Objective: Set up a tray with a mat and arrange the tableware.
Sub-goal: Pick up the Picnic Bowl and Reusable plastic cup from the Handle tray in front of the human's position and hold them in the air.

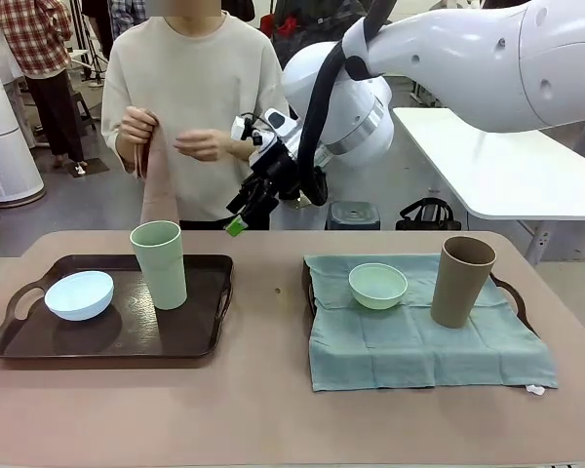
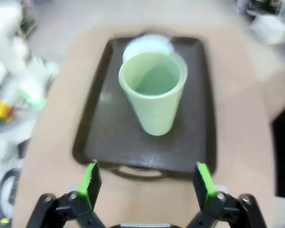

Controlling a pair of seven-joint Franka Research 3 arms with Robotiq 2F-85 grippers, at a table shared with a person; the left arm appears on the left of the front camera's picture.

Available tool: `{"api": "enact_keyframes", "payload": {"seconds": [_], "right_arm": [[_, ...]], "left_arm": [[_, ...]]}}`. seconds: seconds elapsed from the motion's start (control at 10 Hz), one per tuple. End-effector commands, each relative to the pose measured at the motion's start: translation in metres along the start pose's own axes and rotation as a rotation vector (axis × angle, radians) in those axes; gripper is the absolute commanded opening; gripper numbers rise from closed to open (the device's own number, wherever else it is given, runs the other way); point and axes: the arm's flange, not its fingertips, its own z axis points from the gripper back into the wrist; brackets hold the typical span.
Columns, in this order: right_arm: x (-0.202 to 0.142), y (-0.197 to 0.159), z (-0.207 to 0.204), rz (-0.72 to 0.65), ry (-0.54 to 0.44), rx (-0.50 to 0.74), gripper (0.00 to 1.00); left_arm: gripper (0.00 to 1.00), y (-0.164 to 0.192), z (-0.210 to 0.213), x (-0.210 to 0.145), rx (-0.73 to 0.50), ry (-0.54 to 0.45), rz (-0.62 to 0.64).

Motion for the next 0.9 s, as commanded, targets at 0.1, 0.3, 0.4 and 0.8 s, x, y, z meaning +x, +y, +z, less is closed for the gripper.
{"api": "enact_keyframes", "payload": {"seconds": [0.1, 0.3, 0.4, 0.8], "right_arm": [[-0.045, -0.015, -0.037, 0.234, -0.081, 0.184, 1.00], [-0.052, -0.027, -0.058, 0.260, -0.114, 0.186, 1.00], [-0.047, -0.031, -0.068, 0.281, -0.135, 0.175, 1.00], [-0.022, -0.030, -0.094, 0.155, -0.185, 0.170, 1.00]], "left_arm": [[1.00, -0.019, -0.030, 0.004, 0.010, 0.038, -0.012], [1.00, -0.031, -0.058, 0.008, 0.011, 0.100, -0.062], [1.00, -0.034, -0.066, 0.010, 0.018, 0.117, -0.083], [1.00, -0.041, -0.100, 0.004, 0.039, 0.121, -0.124]]}}
